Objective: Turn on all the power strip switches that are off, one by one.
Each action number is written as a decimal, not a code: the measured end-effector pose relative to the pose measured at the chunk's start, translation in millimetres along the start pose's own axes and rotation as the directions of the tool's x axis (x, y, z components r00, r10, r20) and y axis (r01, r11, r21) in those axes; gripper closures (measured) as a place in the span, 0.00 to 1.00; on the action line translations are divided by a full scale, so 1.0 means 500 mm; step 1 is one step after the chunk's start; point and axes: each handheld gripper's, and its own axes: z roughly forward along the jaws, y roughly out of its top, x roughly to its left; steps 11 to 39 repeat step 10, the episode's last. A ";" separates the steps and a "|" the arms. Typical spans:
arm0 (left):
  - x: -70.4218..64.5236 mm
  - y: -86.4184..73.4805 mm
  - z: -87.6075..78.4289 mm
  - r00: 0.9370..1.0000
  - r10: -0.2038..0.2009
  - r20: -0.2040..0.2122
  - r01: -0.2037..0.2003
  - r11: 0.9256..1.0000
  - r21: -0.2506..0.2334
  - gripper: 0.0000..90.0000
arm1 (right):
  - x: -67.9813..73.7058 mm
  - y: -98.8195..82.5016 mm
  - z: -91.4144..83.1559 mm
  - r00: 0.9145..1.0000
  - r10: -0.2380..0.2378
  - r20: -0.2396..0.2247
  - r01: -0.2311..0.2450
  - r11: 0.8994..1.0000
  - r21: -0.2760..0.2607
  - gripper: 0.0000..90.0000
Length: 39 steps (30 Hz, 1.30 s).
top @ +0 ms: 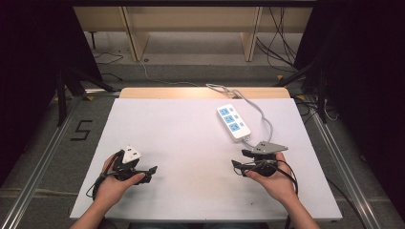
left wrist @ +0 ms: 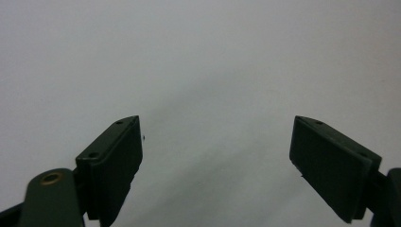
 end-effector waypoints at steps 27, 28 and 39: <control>0.001 -0.001 0.002 1.000 0.007 0.003 -0.007 1.000 0.001 0.19 | 0.002 -0.017 -0.018 1.000 0.017 0.014 -0.016 0.999 -0.040 0.43; 0.001 -0.001 0.002 1.000 0.007 0.003 -0.007 1.000 0.001 0.19 | 0.002 -0.017 -0.018 1.000 0.017 0.014 -0.016 0.999 -0.040 0.43; 0.001 -0.001 0.002 1.000 0.007 0.003 -0.007 1.000 0.001 0.19 | 0.002 -0.017 -0.018 1.000 0.017 0.014 -0.016 0.999 -0.040 0.43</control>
